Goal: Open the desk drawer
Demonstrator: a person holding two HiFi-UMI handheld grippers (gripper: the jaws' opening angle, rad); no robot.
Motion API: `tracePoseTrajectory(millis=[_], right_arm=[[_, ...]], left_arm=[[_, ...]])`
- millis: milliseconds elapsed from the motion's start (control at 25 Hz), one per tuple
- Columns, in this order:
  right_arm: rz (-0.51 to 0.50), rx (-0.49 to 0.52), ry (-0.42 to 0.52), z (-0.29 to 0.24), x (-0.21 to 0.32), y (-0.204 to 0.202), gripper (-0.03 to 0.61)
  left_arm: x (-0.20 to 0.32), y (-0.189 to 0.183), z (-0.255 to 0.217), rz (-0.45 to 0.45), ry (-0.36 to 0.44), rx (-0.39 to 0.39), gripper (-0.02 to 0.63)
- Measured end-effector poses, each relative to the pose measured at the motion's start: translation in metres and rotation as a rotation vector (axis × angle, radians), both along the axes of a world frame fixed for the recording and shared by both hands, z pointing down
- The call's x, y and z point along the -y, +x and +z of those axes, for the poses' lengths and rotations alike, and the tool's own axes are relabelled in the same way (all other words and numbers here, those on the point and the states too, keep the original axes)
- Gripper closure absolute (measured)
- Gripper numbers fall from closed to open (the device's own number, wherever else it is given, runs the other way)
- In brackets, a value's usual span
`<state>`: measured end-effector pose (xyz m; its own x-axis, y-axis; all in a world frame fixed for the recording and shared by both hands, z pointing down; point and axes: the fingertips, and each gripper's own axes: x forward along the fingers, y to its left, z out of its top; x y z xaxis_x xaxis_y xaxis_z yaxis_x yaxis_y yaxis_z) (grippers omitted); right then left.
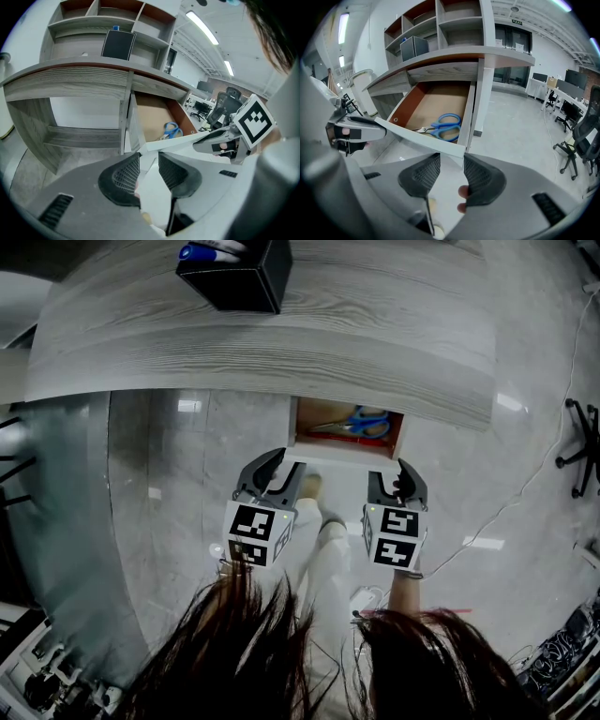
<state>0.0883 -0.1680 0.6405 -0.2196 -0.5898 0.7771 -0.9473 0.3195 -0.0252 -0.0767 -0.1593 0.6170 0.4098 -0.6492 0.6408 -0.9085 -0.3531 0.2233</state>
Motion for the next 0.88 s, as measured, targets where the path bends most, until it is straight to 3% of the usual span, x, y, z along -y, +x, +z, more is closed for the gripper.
tracePoseTrajectory(millis=[880], right_arm=[[-0.055,0.025,-0.061,0.008,-0.042,-0.010,0.416]], left_arm=[[-0.029,-0.004,0.000,-0.056,-0.014,0.024,0.495]])
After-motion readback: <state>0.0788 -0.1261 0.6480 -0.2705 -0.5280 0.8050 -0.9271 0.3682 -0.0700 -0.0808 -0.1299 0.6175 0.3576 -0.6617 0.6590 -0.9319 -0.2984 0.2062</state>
